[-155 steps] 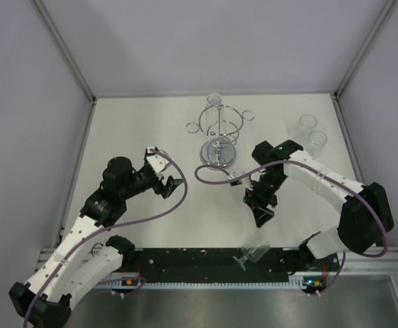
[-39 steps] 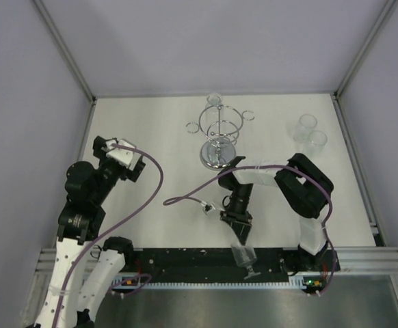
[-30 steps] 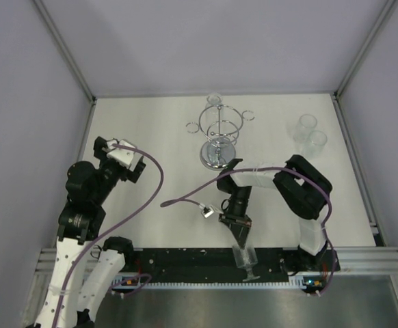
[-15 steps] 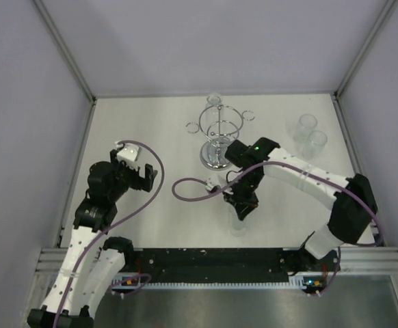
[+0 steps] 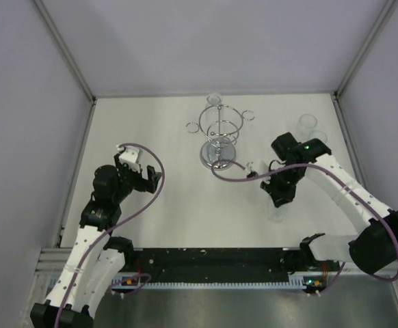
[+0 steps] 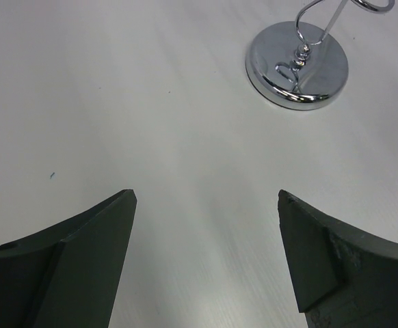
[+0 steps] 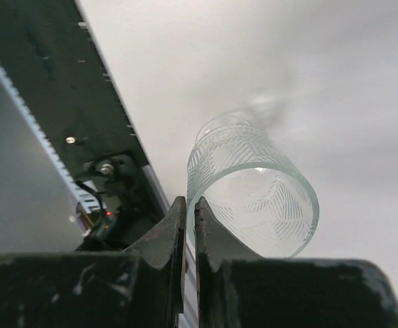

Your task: Take the wine glass off the wine glass rack

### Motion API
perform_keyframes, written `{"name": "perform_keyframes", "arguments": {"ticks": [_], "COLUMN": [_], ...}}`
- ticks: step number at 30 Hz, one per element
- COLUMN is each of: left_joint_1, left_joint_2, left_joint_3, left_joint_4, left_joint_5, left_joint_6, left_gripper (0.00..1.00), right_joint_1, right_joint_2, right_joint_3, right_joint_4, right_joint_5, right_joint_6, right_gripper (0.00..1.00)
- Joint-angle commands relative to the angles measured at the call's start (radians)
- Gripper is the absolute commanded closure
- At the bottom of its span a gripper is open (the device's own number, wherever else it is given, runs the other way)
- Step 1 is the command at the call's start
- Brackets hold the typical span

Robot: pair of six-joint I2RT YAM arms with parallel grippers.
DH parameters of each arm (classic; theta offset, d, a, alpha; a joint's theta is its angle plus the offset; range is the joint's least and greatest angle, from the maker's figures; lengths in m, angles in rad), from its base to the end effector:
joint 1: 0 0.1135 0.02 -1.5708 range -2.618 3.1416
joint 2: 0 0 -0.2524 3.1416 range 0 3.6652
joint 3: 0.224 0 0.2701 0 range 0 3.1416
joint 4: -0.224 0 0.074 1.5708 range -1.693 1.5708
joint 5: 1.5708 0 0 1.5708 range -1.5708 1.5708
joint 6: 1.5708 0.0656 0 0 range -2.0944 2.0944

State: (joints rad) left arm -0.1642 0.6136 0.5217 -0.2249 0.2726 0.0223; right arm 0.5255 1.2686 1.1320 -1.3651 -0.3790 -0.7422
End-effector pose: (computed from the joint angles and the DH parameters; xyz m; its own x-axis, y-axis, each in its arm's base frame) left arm 0.2060 -0.0520 0.2517 -0.2981 0.0712 -0.9519 0.4166 0.9069 -0.0627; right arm 0.1810 0.1330 0.2434 -0.3061 -0.9034 -0.3004 -0.9431 0.2446 0.2254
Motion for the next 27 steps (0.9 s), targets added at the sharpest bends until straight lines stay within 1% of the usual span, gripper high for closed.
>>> {"name": "perform_keyframes", "arguments": {"ticks": [1, 3, 4, 5, 8, 10, 13, 15, 24, 27], "left_joint_1": [0.006, 0.006, 0.006, 0.005, 0.005, 0.005, 0.005, 0.005, 0.005, 0.005], "left_joint_2": [-0.014, -0.011, 0.000, 0.009, 0.041, 0.058, 0.058, 0.049, 0.037, 0.040], "left_joint_3": [-0.014, -0.034, -0.044, -0.051, -0.054, -0.055, -0.066, -0.072, -0.077, -0.072], "left_joint_4": [0.085, 0.110, 0.123, 0.133, 0.147, 0.160, 0.196, 0.202, 0.194, 0.190], "left_joint_5": [0.030, 0.056, 0.085, 0.106, 0.157, 0.175, 0.166, 0.155, 0.171, 0.200], "left_joint_6": [-0.018, -0.018, -0.018, -0.048, -0.053, -0.059, -0.062, -0.058, -0.055, -0.047], "left_gripper": [0.11, 0.11, 0.11, 0.11, 0.13, 0.14, 0.14, 0.14, 0.14, 0.14], "right_joint_1": [-0.230, -0.335, -0.372, -0.410, -0.504, -0.522, -0.521, -0.553, -0.639, -0.654], "right_joint_2": [-0.025, -0.002, 0.012, 0.029, 0.089, 0.120, 0.158, 0.176, 0.271, 0.299], "right_joint_3": [0.040, 0.045, 0.048, 0.055, 0.086, 0.104, 0.109, 0.112, 0.160, 0.167], "right_joint_4": [0.088, 0.161, 0.197, 0.230, 0.313, 0.342, 0.382, 0.406, 0.460, 0.460], "right_joint_5": [0.104, 0.127, 0.138, 0.146, 0.166, 0.181, 0.222, 0.236, 0.204, 0.198], "right_joint_6": [-0.083, -0.111, -0.117, -0.118, -0.100, -0.094, -0.097, -0.083, -0.042, -0.026], "right_gripper": [1.00, 1.00, 1.00, 1.00, 1.00, 1.00, 1.00, 1.00, 1.00, 1.00]}}
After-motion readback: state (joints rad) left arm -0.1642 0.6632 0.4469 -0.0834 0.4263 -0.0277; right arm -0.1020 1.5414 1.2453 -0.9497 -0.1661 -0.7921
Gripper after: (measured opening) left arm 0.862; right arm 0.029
